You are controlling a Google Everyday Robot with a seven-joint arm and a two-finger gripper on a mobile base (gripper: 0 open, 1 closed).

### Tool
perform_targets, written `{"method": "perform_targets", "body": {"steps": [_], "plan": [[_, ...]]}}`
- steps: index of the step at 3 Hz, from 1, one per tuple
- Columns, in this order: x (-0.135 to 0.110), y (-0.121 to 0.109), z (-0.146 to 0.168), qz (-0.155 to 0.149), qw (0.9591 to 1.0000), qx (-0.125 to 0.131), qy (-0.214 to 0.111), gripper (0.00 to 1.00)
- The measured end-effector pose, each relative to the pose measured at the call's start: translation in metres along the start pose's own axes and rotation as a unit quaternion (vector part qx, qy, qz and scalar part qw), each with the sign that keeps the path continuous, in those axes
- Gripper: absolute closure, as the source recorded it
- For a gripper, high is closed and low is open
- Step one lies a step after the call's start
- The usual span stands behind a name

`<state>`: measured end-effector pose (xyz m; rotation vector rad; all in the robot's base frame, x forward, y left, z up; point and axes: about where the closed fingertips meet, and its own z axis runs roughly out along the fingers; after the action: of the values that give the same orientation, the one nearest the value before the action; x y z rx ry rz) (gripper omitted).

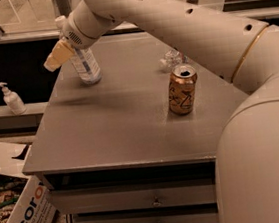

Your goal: Knock blue plastic bottle over

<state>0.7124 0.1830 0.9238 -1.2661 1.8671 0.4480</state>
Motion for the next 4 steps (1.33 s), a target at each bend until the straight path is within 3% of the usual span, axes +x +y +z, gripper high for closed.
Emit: {"method": "perform_targets", "body": {"steps": [2,3,4], "plan": [[0.004,-0.004,-0.002,-0.002,1.0,0.008,0.002,0.66],[0.01,-0.01,-0.013,-0.016,0.9996,0.024,0.002,0.88],[0.016,-0.027,-0.039,-0.047,0.9976,0.051,0.008,1.0]]}}
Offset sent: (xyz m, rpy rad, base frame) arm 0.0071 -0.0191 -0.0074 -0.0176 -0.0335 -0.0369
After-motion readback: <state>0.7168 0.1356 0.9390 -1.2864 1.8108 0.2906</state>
